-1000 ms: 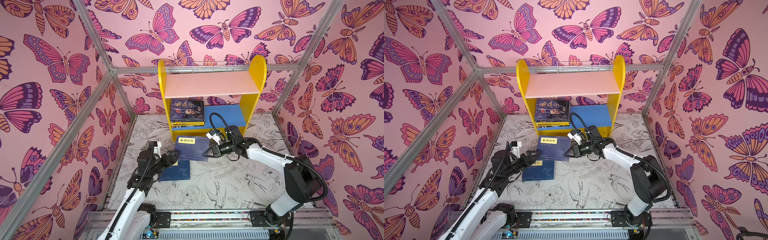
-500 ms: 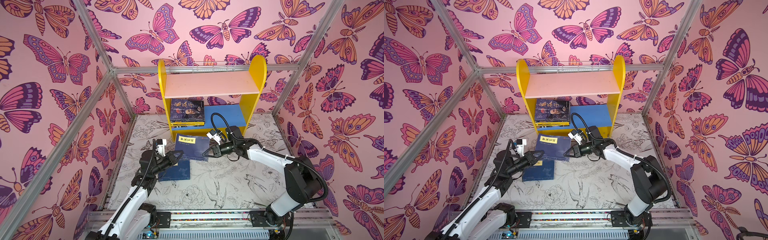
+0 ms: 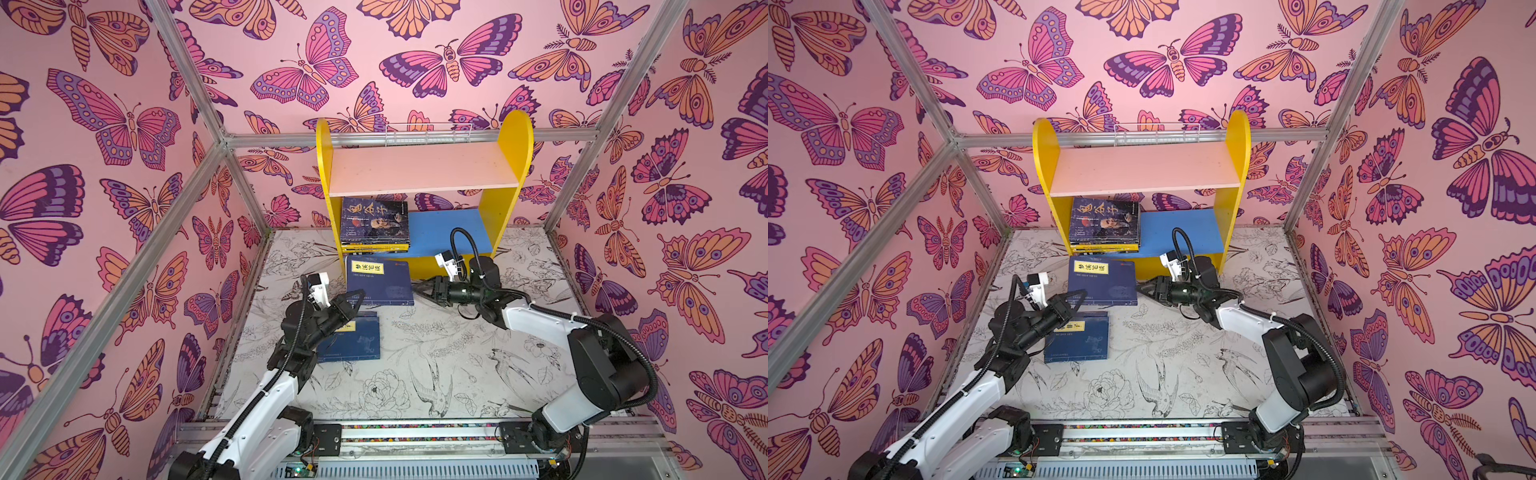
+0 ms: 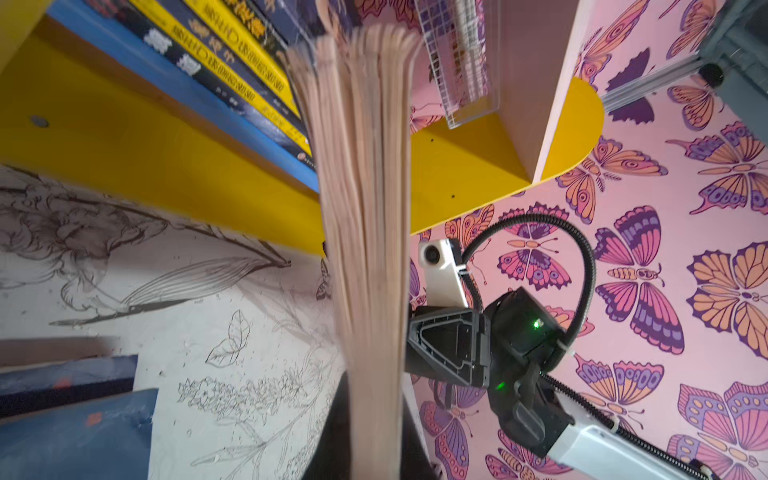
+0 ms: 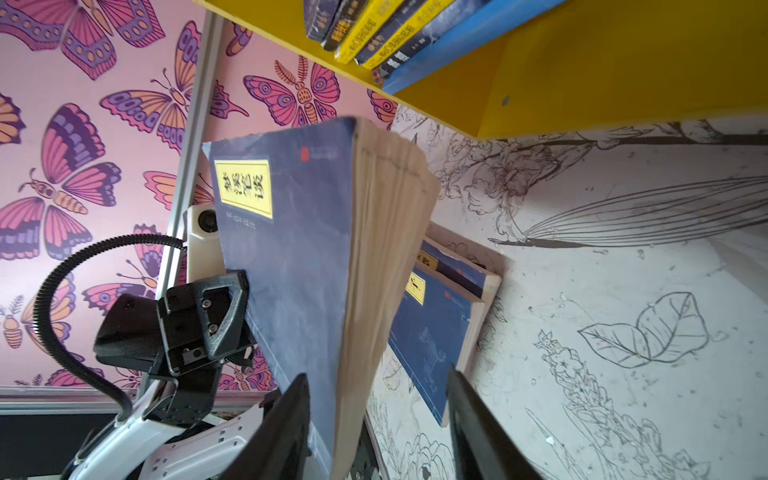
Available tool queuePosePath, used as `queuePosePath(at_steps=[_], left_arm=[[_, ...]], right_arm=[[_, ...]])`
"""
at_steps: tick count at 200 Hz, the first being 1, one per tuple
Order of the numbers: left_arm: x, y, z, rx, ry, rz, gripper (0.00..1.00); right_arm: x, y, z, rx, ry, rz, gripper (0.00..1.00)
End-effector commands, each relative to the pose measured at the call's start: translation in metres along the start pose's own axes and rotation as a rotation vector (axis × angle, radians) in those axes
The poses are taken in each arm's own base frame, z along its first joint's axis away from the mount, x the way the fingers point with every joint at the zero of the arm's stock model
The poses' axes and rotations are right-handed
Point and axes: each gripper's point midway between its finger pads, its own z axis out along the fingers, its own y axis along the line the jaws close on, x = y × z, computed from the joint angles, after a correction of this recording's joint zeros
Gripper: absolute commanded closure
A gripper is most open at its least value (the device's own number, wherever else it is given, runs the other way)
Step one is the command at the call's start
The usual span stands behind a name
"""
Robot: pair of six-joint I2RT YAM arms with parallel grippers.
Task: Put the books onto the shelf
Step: 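Carry the dark blue book onto the blue shelf with the right gripper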
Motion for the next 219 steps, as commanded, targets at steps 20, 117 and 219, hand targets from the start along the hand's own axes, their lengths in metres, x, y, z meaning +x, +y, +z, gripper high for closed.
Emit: queuePosePath(at_steps=[20,117,219], left_arm=[[-0.033,-0.044,0.008,0.105,-0.137,0.071,1.00],[-0.020,-0.041,0.032,0.072,-0.136,0.117,1.00],[-0.019,0.031,-0.031,-0.397,-0.191,0.179,0.42]], right_arm=[[-0.014,0.051,-0.005,-0.175,-0.050,-0.045,0.49],[-0.045,0.095,-0.013,-0.290,-0.170,-0.058,0.95],[-0.114,0.032,-0.140,0.309,-0.422,-0.206,1.00]])
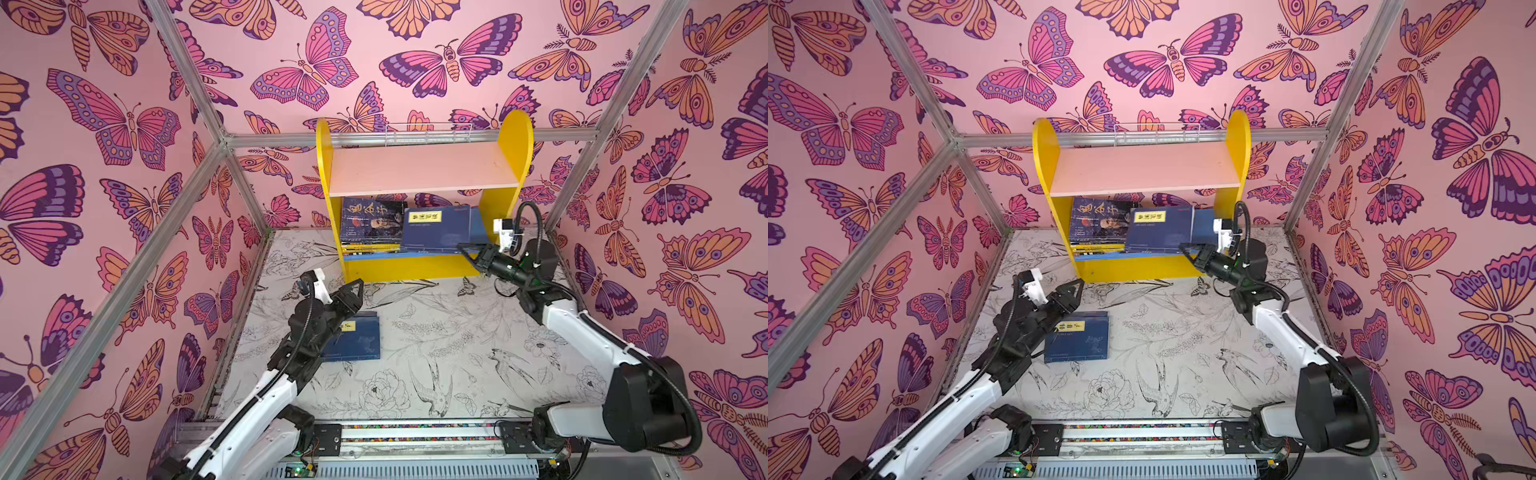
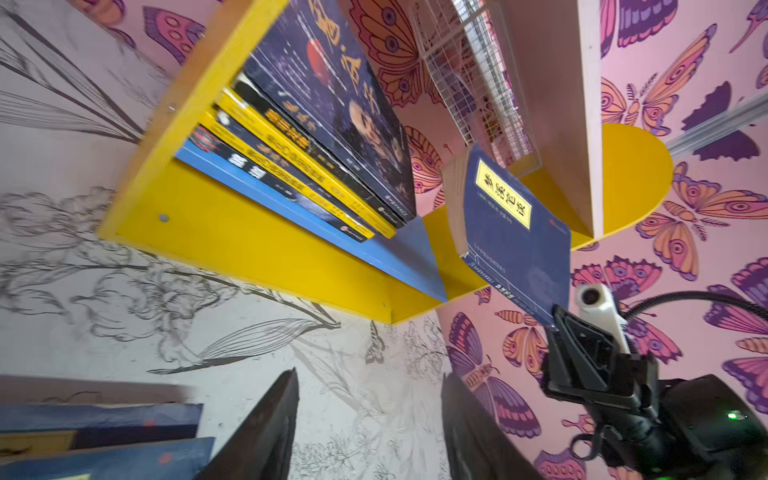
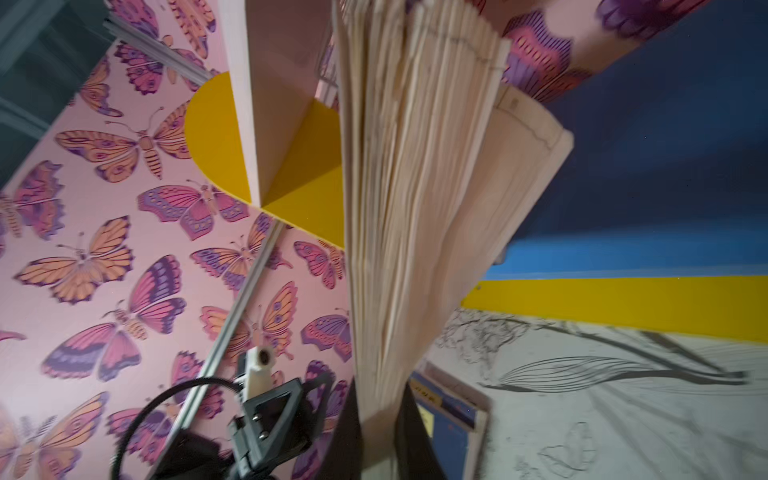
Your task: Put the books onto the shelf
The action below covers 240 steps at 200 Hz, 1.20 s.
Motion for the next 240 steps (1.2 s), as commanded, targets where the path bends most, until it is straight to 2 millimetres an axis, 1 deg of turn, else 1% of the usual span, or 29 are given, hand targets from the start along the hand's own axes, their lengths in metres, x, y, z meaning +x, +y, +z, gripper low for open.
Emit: queuePosePath(at_steps=[1,15,26,45,79,104,134,143,146,148,155,166,177,181,198,203,226,240], left_arm=[[0.006,0.035,-0.014,-0.170,0.015,0.066,0.42],[0.011,0.041,-0.018,-0.184,0.031,0.062,0.43],[0.015,0.044,-0.021,-0.191,0.040,0.057,0.43],[0.015,0.049,-0.023,-0.202,0.032,0.037,0.43],[0.012,0.043,-0.021,-0.192,0.031,0.048,0.43],[0.012,0.044,-0.021,-0.196,0.031,0.052,0.43],[0.015,0.046,-0.022,-0.198,0.036,0.042,0.43],[0.015,0.046,-0.022,-0.198,0.038,0.043,0.43],[0.015,0.046,-0.022,-0.197,0.037,0.042,0.43],[0.015,0.046,-0.022,-0.198,0.038,0.042,0.43],[0.014,0.046,-0.022,-0.195,0.036,0.042,0.43],[0.014,0.045,-0.021,-0.195,0.037,0.042,0.43],[0.014,0.044,-0.021,-0.189,0.040,0.041,0.43],[0.014,0.044,-0.020,-0.190,0.041,0.040,0.43],[0.014,0.043,-0.020,-0.187,0.042,0.039,0.43],[0.014,0.043,-0.020,-0.188,0.043,0.038,0.43],[0.015,0.042,-0.020,-0.186,0.045,0.036,0.43],[0.016,0.043,-0.019,-0.186,0.049,0.035,0.43]], right_arm=[[-0.003,-0.016,-0.012,0.200,0.030,-0.148,1.00],[-0.008,-0.025,-0.014,0.262,0.014,-0.155,1.00],[-0.012,-0.030,-0.012,0.279,-0.005,-0.150,1.00],[-0.020,-0.043,-0.007,0.324,-0.041,-0.129,1.00],[-0.027,-0.056,0.008,0.363,-0.042,-0.119,1.00],[-0.030,-0.059,0.019,0.365,-0.016,-0.117,1.00],[-0.032,-0.070,0.027,0.420,0.038,-0.110,1.00],[-0.036,-0.073,0.027,0.450,0.038,-0.105,0.98],[-0.037,-0.074,0.026,0.461,0.035,-0.106,0.96],[-0.035,-0.083,0.029,0.480,0.044,-0.096,0.95],[-0.038,-0.091,0.030,0.514,0.036,-0.092,0.88],[-0.048,-0.099,0.028,0.568,-0.007,-0.090,0.66],[-0.056,-0.108,0.025,0.621,-0.049,-0.085,0.50],[-0.059,-0.111,0.023,0.649,-0.064,-0.080,0.45],[-0.066,-0.121,0.017,0.719,-0.105,-0.069,0.33],[-0.066,-0.125,0.014,0.747,-0.114,-0.063,0.31],[-0.065,-0.140,-0.001,0.848,-0.139,-0.057,0.29],[-0.062,-0.145,-0.010,0.883,-0.154,-0.058,0.29]])
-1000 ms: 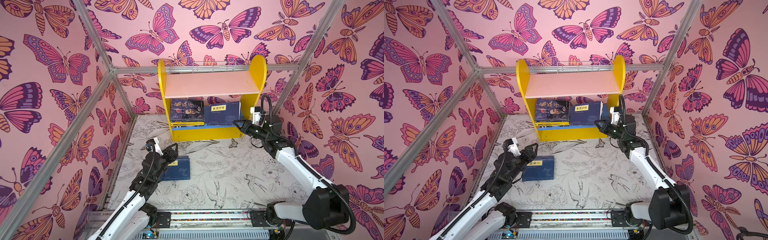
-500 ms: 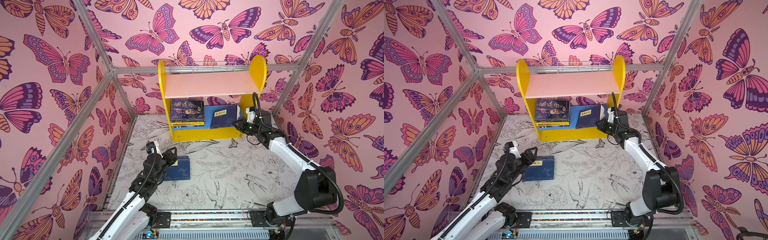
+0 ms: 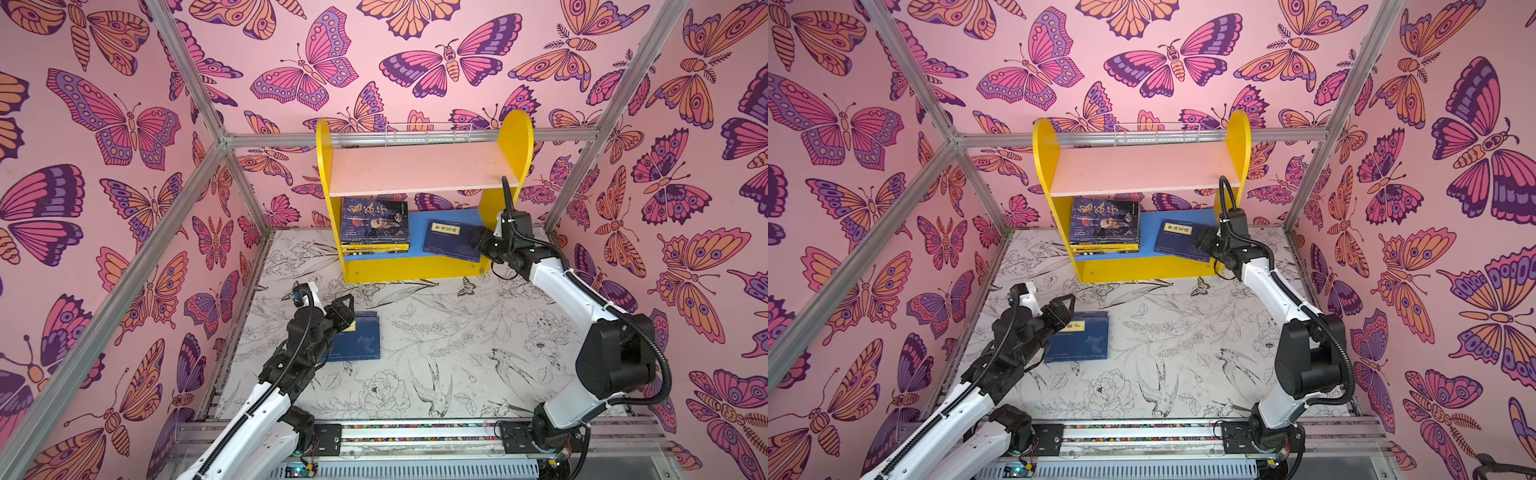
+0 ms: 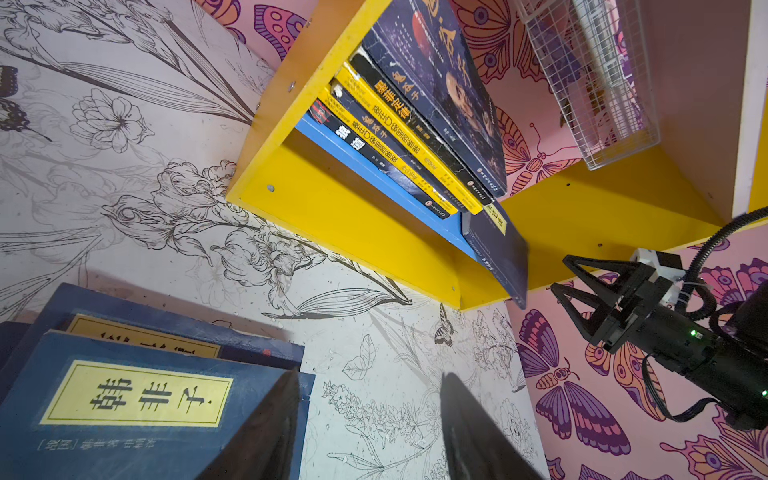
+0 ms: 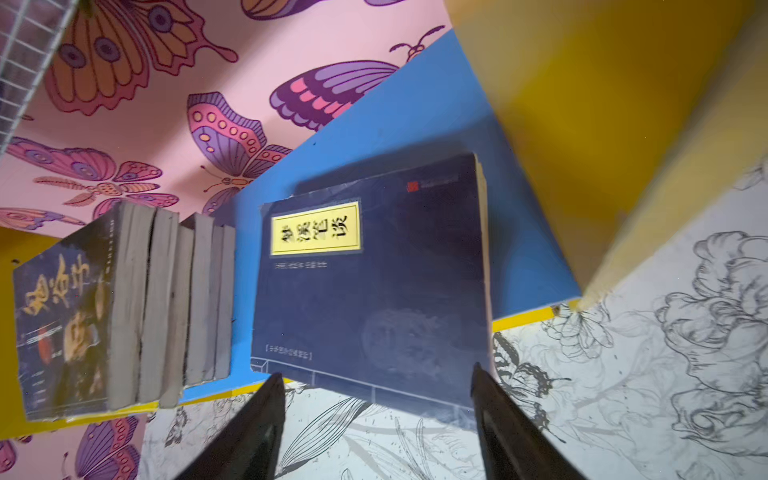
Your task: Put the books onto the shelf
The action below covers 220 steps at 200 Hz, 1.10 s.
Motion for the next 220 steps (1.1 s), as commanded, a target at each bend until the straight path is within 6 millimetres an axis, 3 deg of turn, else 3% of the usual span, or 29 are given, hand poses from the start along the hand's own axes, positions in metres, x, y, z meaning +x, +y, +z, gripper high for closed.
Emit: queuePosePath(at_steps=[1,21,38,89,128,134,183,220], left_arm=[[0.000,0.001,0.000,-0.002,0.004,0.002,0.43],[0.003,0.003,0.002,-0.007,0.011,-0.001,0.43],[0.005,0.003,0.004,-0.006,0.020,-0.004,0.43],[0.010,0.006,0.009,-0.008,0.036,-0.010,0.43],[0.016,0.013,0.012,-0.039,0.059,-0.022,0.43],[0.018,0.016,0.012,-0.055,0.065,-0.026,0.44],[0.023,0.036,0.008,-0.161,0.094,-0.009,0.44],[0.021,0.037,0.007,-0.176,0.091,0.005,0.44]], right_arm=[[-0.012,-0.025,-0.008,0.137,-0.073,0.019,0.29],[-0.005,-0.030,-0.011,0.146,-0.063,0.009,0.31],[0.005,-0.023,-0.014,0.106,-0.030,-0.025,0.37],[0.057,0.009,-0.031,0.072,0.058,-0.176,0.67],[0.088,0.016,-0.015,0.047,0.133,-0.141,0.85],[0.097,0.012,-0.002,0.062,0.164,-0.134,0.87],[0.083,0.009,0.026,0.115,0.158,-0.141,0.90],[0.053,-0.010,0.036,0.183,0.120,-0.153,0.90]])
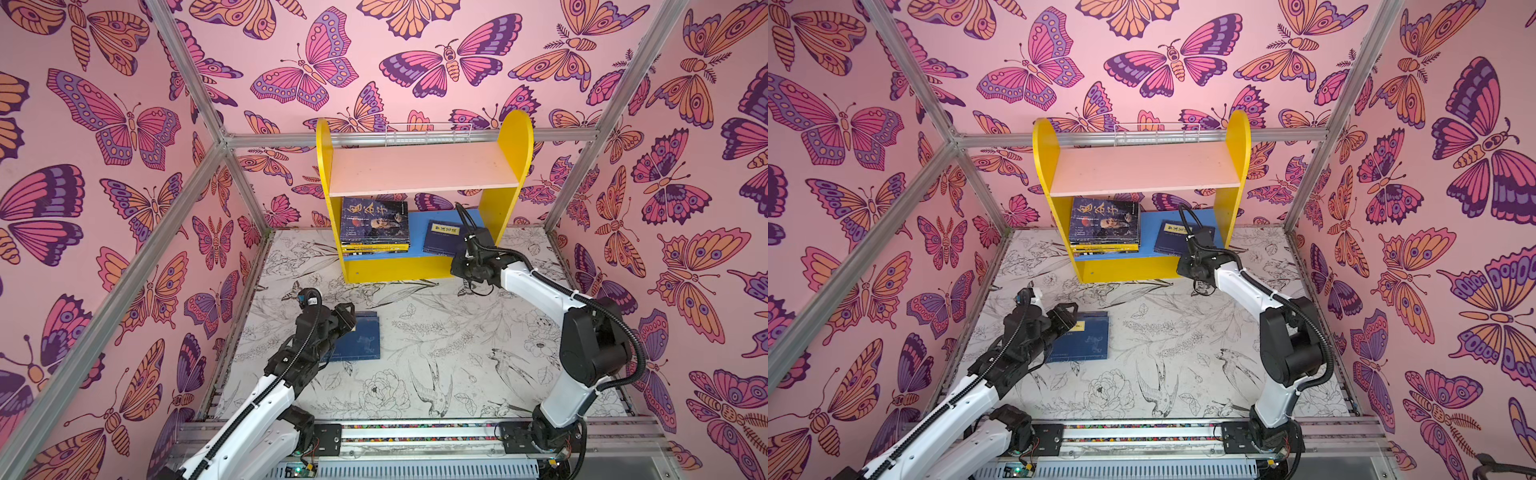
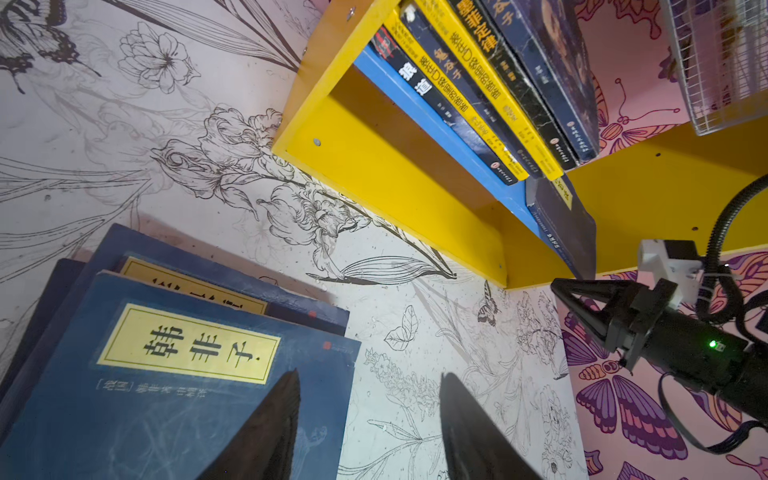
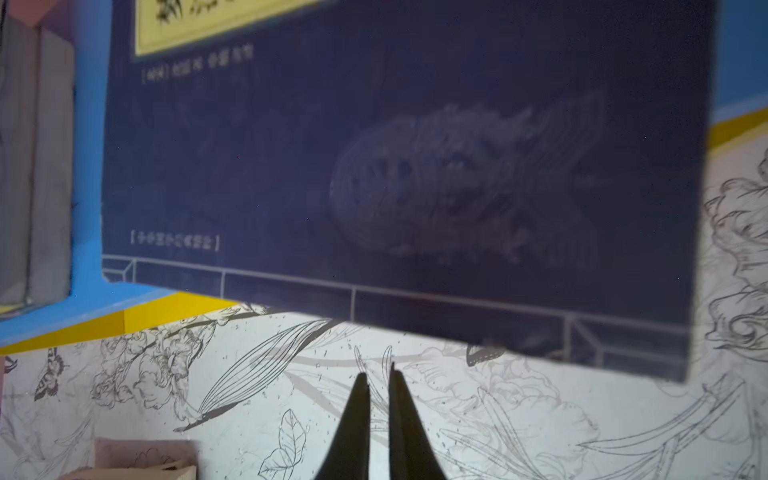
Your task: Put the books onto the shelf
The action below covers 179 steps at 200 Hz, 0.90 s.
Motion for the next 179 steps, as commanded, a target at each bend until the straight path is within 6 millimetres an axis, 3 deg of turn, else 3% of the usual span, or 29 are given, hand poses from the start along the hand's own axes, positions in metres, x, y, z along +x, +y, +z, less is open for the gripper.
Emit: queuePosePath(at_steps=[1,44,77,89,116,134,153,179], left_arm=[[-0.005,0.005,-0.002,-0.038,-0.014,0.007,0.44],[-0.002,0.010,0.000,-0.057,-0.003,0.000,0.44],[-0.002,0.014,0.001,-0.083,0.006,0.002,0.44],[-0.002,0.023,0.000,-0.131,0.004,0.003,0.44],[-0.001,0.072,-0.010,-0.349,0.003,0.007,0.44],[0.003,0.108,-0.018,-0.470,0.020,-0.028,0.44],[0.008,0.128,-0.021,-0.507,0.034,-0.109,0.44],[0.013,0.134,-0.018,-0.502,0.045,-0.167,0.44]], right_arm=[[-0.034,-0.013,-0.005,0.049,-0.063,-0.004,0.90],[-0.065,-0.032,0.001,0.089,-0.095,0.012,0.90],[-0.060,-0.033,0.002,0.078,-0.072,0.022,0.90],[-0.054,-0.034,0.000,0.071,-0.064,0.030,0.90],[-0.039,-0.035,-0.017,0.072,-0.103,0.018,0.89],[-0.015,-0.017,-0.032,0.049,-0.136,-0.091,0.86],[0.026,0.022,-0.048,-0.057,-0.139,-0.257,0.81],[0.129,0.084,-0.047,-0.287,0.016,-0.547,0.70]])
